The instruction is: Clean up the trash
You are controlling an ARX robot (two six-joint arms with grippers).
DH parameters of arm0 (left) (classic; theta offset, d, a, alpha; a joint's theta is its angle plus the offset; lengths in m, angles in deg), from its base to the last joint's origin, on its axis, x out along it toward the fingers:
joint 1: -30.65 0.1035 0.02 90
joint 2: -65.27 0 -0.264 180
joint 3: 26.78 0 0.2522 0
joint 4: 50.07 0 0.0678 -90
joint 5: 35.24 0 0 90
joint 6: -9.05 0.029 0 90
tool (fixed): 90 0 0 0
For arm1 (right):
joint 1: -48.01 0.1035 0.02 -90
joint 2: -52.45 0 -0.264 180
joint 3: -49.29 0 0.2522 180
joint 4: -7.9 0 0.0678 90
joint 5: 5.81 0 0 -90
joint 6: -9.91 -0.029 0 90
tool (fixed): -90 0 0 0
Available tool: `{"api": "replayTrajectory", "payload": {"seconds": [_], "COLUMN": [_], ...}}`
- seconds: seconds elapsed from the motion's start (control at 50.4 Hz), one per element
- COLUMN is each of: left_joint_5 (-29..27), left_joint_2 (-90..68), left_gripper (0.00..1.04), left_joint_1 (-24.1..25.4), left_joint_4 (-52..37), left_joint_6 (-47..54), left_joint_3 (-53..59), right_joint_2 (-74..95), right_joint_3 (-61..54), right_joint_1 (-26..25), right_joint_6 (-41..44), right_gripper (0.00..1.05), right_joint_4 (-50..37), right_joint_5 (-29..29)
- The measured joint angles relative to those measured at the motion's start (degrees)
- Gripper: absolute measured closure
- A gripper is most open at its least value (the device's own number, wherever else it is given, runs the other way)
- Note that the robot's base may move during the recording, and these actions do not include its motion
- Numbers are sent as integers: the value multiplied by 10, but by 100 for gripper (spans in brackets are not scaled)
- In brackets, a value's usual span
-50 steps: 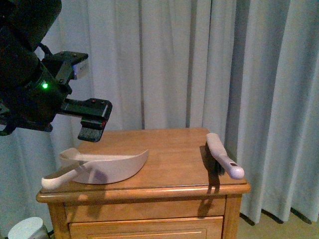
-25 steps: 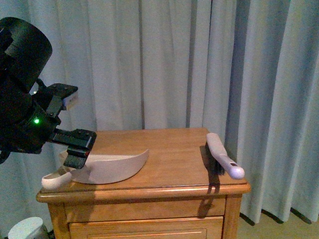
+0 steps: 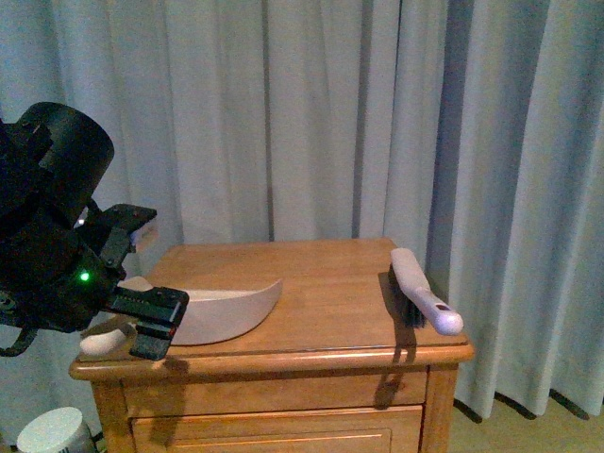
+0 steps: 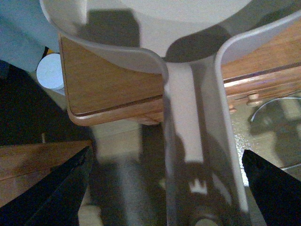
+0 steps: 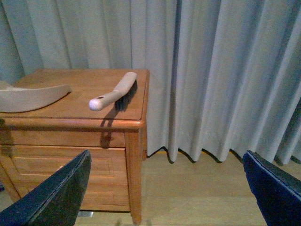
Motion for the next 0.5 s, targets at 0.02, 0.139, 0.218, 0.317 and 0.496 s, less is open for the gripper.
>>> {"api": "replayTrajectory", "payload": {"seconds": [0.02,0.139,0.218,0.317,0.496], "left_joint_5": [0,-1,-1,0,2], "left_joint_2": [0,-9,-12,-13,-16], "left_gripper": [8,8,8,8,9], "left_joint_1": [0,0,0,0,0], "left_joint_4": [0,-3,-7,-10,-14], "left_joint_6": [0,0,0,0,2], "left_joint_3": [0,-5,-9,-10,-9], "right_joint_2": [0,0,0,0,0], "right_joint_3": [0,0,0,0,0], "right_joint_1": [0,0,0,0,0], "right_joint_6": [0,0,0,0,0], "right_gripper": [7,7,7,7,7], "right_joint_4": [0,0,0,0,0], "right_joint_5": [0,0,0,0,0]}}
